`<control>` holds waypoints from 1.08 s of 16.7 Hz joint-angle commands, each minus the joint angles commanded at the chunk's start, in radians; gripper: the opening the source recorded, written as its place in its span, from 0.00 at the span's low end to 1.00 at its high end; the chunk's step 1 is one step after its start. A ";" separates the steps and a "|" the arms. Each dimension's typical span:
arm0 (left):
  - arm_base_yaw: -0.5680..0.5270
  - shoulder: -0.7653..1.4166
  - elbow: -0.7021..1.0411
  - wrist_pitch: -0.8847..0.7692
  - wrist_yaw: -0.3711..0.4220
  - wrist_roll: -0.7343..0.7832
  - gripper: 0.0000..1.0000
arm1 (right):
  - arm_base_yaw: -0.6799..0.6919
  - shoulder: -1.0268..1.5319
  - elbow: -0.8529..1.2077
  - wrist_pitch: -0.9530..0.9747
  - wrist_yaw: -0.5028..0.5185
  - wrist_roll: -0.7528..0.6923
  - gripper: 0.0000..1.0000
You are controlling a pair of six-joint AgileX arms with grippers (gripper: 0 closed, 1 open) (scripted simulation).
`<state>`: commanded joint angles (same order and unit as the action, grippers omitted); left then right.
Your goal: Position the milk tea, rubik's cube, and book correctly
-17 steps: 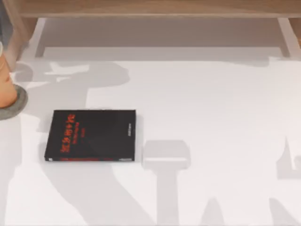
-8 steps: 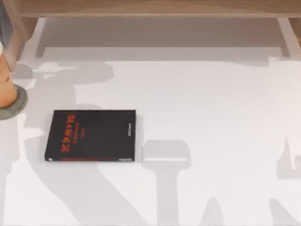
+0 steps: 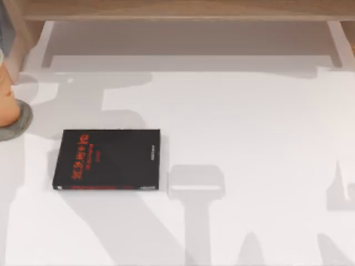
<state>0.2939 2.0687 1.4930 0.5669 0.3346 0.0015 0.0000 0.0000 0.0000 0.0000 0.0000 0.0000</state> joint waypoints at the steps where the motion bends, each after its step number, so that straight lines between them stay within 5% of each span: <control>1: 0.000 0.000 0.000 0.000 0.000 0.000 0.92 | 0.000 0.000 0.000 0.000 0.000 0.000 1.00; 13: 0.000 0.000 0.000 0.000 0.000 0.000 0.02 | 0.000 0.000 0.000 0.000 0.000 0.000 1.00; 18: 0.000 0.000 0.000 0.000 0.000 0.000 0.00 | 0.000 0.000 0.000 0.000 0.000 0.000 1.00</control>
<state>0.2939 2.0687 1.4930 0.5669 0.3346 0.0015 0.0000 0.0000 0.0000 0.0000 0.0000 0.0000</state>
